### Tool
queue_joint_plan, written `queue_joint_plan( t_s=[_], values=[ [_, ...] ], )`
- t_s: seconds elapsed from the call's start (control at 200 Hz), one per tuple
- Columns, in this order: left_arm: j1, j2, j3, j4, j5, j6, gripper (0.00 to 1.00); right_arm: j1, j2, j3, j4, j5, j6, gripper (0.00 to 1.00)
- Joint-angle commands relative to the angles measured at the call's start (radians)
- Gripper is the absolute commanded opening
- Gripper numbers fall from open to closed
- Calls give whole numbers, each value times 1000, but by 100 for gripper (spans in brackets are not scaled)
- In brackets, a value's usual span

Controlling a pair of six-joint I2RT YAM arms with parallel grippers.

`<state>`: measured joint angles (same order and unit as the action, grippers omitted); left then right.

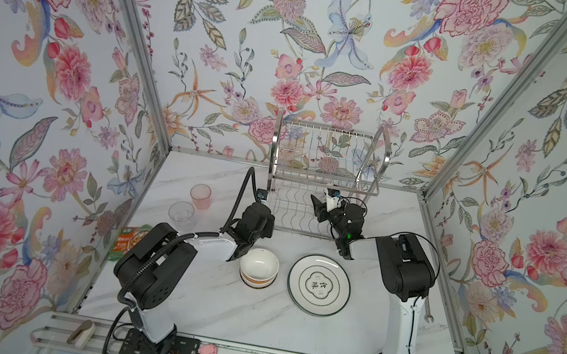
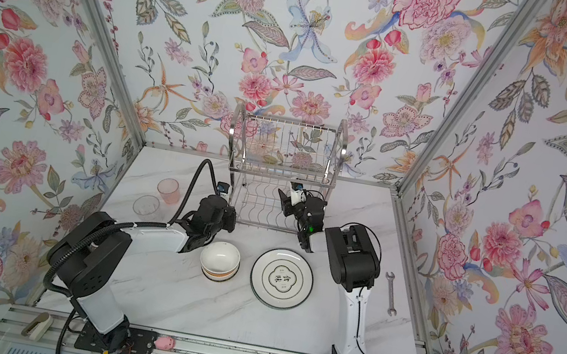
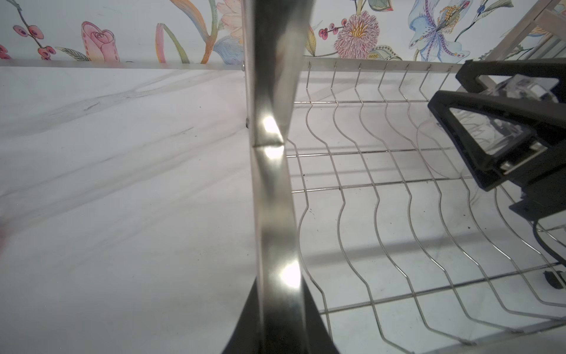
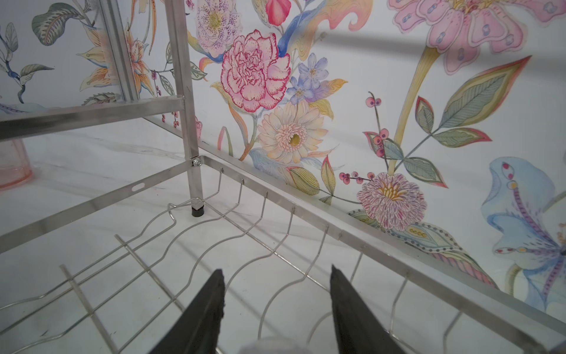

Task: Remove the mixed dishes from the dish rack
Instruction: 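Close the right gripper on the small clear glass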

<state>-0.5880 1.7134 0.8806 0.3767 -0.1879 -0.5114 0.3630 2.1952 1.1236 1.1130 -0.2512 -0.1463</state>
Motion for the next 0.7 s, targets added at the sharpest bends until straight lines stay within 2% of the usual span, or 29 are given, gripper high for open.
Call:
queue_joint_plan(
  t_s=[0.0, 0.285, 0.691],
  values=[
    [9, -3, 60, 64, 16, 17, 11, -7, -49, -29, 80, -30, -22, 38],
    [10, -4, 81, 52, 11, 30, 11, -9, -82, -85, 140, -71, -33, 34],
    [8, -12, 80, 47, 3, 34, 13, -9, -155, -180, 209, -122, -39, 18]
  ],
)
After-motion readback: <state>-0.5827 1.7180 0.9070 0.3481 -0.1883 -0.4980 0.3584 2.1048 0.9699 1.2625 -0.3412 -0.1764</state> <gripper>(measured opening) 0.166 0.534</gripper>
